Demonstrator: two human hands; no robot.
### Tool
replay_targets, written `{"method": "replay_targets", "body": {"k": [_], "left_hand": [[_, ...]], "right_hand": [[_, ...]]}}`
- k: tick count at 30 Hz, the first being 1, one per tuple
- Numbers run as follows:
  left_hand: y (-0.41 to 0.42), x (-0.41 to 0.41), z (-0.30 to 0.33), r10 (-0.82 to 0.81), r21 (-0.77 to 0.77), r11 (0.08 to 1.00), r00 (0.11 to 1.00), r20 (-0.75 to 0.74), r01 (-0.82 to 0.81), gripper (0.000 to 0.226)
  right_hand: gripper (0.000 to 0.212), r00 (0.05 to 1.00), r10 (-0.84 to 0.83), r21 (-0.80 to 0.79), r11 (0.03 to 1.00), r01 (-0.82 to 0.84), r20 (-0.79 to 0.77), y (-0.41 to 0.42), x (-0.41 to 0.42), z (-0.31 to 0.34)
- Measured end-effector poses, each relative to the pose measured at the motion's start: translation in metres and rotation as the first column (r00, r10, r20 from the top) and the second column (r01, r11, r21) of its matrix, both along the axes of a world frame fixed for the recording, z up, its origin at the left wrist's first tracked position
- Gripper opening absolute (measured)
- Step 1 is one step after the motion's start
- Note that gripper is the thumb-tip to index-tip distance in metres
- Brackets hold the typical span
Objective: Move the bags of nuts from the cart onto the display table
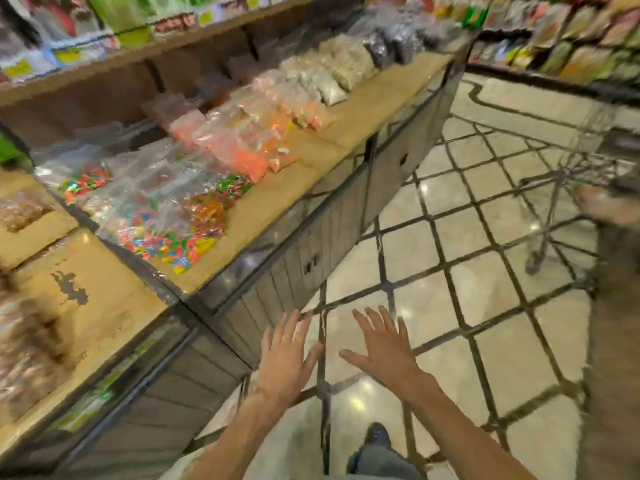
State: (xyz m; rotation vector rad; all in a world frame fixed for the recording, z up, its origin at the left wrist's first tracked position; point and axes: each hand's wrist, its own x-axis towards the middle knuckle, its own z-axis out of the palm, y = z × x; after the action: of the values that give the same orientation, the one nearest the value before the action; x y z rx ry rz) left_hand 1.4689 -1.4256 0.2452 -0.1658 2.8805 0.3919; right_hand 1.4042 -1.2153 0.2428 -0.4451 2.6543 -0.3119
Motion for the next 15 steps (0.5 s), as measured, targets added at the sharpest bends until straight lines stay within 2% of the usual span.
{"method": "replay_targets", "body": {"k": [4, 7, 10, 13, 15], "left_hand": [[0.079, -0.071, 0.003, -0.113, -0.004, 0.994, 0.993, -0.039, 0.113, 0.09], [0.131, -0.12, 0.002, -0.18, 0.011, 0.984, 0.983, -0.042, 0.18, 0.081], [0.176, -0.173, -0.001, -0.248, 0.033, 0.968, 0.967, -0.06, 0.25, 0.078], [0.216, -0.229, -0.008, -0.315, 0.056, 0.946, 0.947, -0.07, 0.319, 0.088], [0.242, -0.27, -0.014, -0.358, 0.085, 0.928, 0.931, -0.068, 0.363, 0.103]], "right_hand": [[0.095, 0.995, -0.094, -0.007, 0.996, 0.094, -0.023, 0.084, -0.047, 0.01], [0.102, 0.988, -0.146, 0.046, 0.988, 0.148, -0.039, 0.141, -0.082, 0.017], [0.109, 0.966, -0.246, 0.035, 0.968, 0.249, -0.079, 0.19, -0.118, 0.02], [0.111, 0.935, -0.342, 0.022, 0.938, 0.346, -0.094, 0.231, -0.156, 0.019], [0.103, 0.919, -0.381, 0.044, 0.921, 0.387, -0.105, 0.257, -0.185, 0.015]]}}
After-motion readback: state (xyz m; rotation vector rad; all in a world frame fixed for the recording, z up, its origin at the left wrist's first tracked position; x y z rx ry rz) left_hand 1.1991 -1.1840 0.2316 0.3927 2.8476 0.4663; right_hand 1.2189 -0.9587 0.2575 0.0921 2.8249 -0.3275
